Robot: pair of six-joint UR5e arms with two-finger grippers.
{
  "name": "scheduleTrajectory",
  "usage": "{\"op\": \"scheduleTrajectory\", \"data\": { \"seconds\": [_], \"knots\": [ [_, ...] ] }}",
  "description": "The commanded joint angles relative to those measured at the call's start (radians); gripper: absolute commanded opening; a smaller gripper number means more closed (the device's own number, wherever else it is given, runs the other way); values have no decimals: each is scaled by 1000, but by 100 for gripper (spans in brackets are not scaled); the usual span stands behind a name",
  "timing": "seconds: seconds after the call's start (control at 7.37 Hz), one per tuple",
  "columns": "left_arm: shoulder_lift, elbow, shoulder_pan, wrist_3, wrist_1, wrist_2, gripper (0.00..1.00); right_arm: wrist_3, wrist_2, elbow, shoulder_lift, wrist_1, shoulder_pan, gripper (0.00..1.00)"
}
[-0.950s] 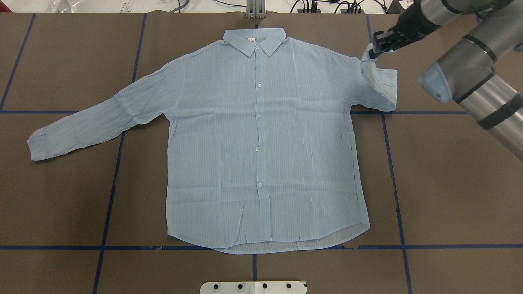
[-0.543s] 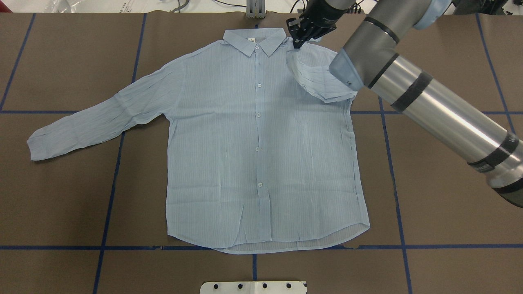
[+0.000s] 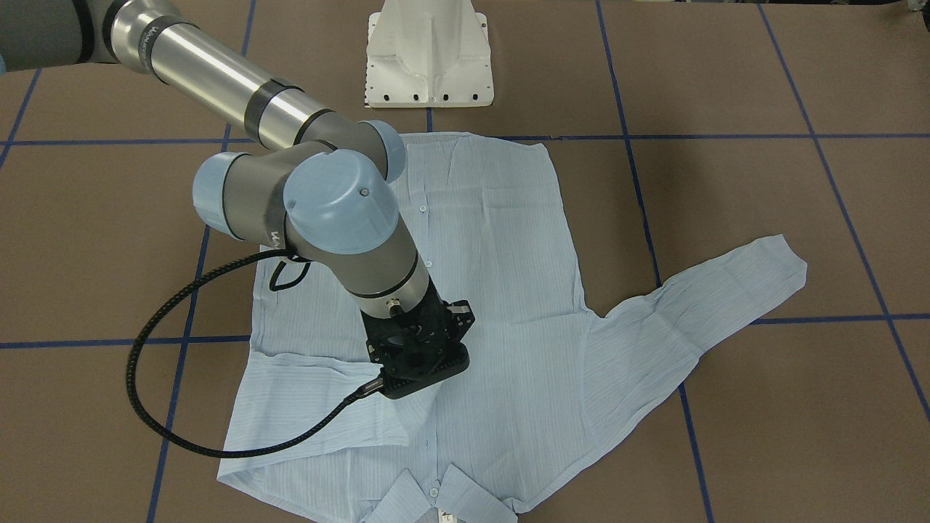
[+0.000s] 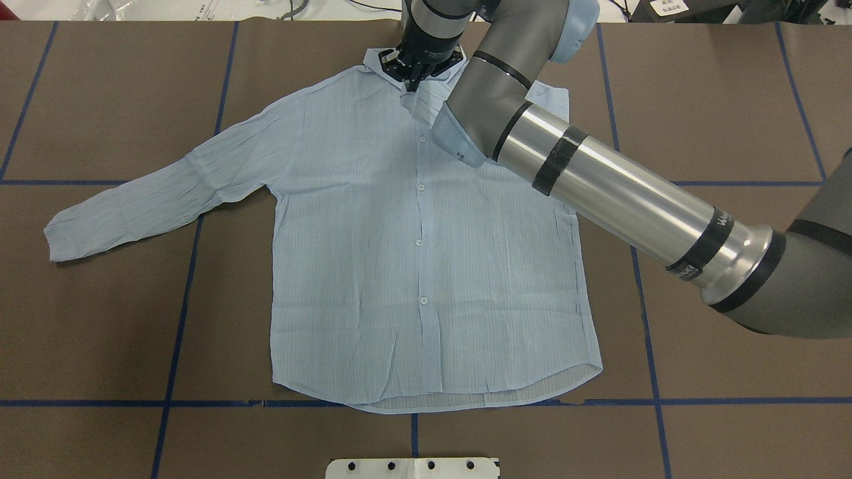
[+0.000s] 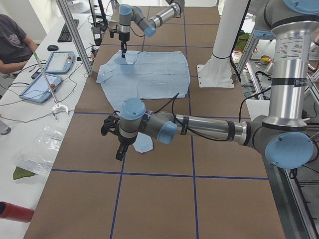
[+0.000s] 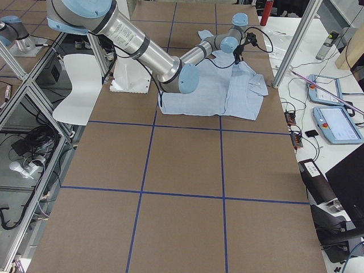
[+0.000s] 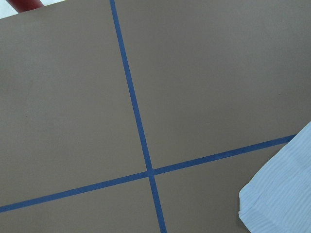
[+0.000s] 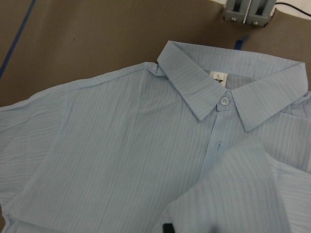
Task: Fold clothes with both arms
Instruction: 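Carry the grasped sleeve with the right gripper across the shirt toward the collar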
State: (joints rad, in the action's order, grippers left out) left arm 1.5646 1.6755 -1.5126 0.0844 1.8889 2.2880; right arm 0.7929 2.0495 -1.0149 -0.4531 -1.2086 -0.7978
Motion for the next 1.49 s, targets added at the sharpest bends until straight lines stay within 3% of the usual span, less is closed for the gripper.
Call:
{"op": "scheduleTrajectory", "data": {
  "seconds": [0.0, 0.81, 0.95, 1.09, 1.36],
  "knots": [
    [2, -5, 0, 1, 1, -1, 100, 0, -54, 119, 34, 88, 52, 0],
    [11, -68, 0, 6, 76, -1, 100, 0, -113, 142, 42, 148, 114, 0],
    [12, -69, 0, 6, 78, -1, 100, -1, -152, 145, 57, 152, 138, 99],
    [12, -68, 0, 6, 78, -1, 100, -1, -211, 144, 82, 152, 159, 100],
    [12, -63, 0, 11, 78, -1, 100, 0, -218, 144, 91, 147, 163, 100]
  ]
}}
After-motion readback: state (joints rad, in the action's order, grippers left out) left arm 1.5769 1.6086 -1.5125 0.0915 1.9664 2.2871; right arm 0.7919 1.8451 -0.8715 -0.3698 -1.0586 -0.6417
